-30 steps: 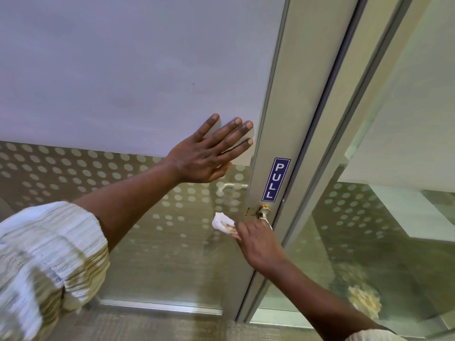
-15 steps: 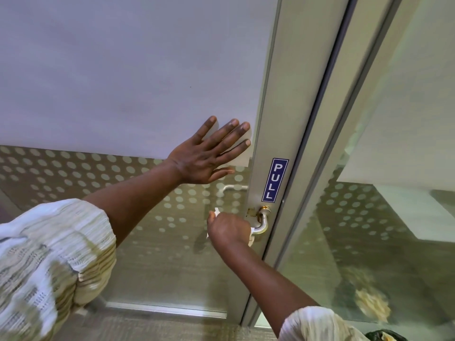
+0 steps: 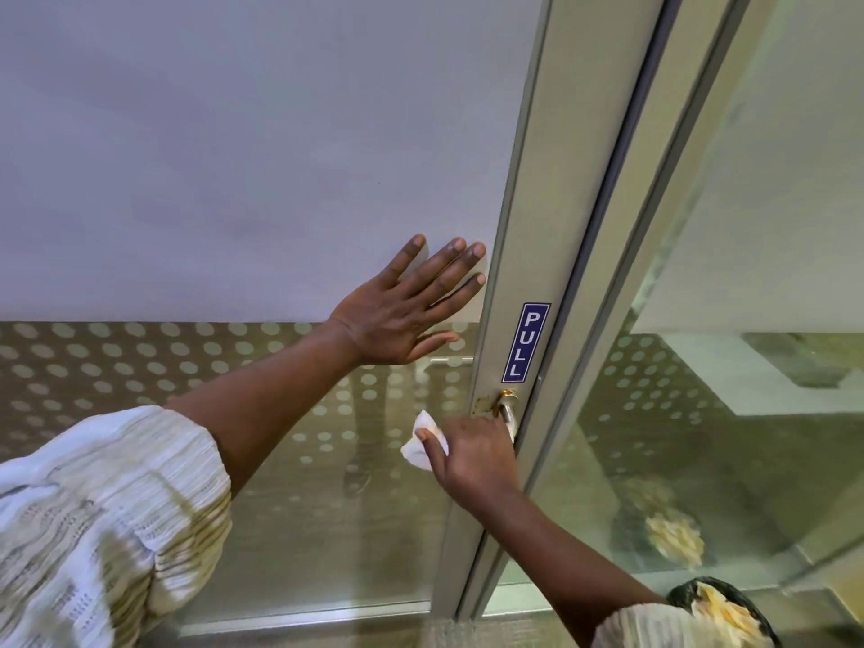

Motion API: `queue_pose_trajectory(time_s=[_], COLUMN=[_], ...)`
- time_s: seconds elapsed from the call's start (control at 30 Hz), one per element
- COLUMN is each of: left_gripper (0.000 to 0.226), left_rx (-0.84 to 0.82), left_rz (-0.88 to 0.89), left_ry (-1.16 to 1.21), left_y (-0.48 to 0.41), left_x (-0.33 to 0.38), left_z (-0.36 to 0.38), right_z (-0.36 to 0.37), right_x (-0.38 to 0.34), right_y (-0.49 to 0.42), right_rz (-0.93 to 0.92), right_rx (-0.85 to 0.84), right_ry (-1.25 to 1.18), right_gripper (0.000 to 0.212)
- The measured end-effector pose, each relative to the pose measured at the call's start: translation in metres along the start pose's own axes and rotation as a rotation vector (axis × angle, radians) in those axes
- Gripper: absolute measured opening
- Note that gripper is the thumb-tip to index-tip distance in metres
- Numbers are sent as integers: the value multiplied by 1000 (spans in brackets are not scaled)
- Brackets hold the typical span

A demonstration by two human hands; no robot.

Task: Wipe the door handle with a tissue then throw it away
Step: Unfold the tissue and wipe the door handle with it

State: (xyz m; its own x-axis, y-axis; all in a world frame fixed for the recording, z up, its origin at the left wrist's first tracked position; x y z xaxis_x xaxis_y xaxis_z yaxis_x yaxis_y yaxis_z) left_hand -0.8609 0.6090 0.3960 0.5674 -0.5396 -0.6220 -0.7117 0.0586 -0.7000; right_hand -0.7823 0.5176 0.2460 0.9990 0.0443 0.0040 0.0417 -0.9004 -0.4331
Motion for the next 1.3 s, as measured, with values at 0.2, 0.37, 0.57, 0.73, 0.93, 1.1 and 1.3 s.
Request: queue_pose_trajectory(time_s=[0.2, 0.37, 0.57, 0.73, 0.93, 1.1, 1.3], left_gripper=[75, 76, 77, 76, 75, 74, 74], left_rx=[11, 15, 15, 13, 4, 5, 5], left_rz=[-5, 2, 4, 1, 7, 6, 10], left_ry=[10, 1, 2, 15, 10, -6, -7], left_y=[0, 2, 1, 1, 1, 2, 2], left_x=[0, 0, 0, -2, -2, -1, -1], left_z=[-1, 1, 2, -1, -1, -1, 1], right_z=[13, 14, 19, 18, 26, 15, 2], right_x=[-17, 9, -16, -21, -17, 27, 28], right_y=[-12, 34, -30, -31, 25, 46, 68], right_rz=[120, -200, 209, 159, -254, -194, 195], right_rx=[-112, 41, -202, -133, 26, 23, 142], right_ry=[-3, -23, -47, 10, -44, -110, -469], right_gripper=[44, 29, 61, 48, 65, 54, 65])
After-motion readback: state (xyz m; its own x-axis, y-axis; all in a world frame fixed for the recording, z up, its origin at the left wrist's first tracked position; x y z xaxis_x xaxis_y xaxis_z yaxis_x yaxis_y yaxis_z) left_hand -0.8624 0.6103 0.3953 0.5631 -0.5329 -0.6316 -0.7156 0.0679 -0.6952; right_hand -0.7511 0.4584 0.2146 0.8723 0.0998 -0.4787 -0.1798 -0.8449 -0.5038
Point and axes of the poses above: each hand's wrist, its own y-axis away from the middle knuckle, its own z-axis out of the palm, x = y × z, the point moved 7 cm from there along -y, towards the middle knuckle, and after that the axes turned 11 degrees about -z, right-handed, at the moved point
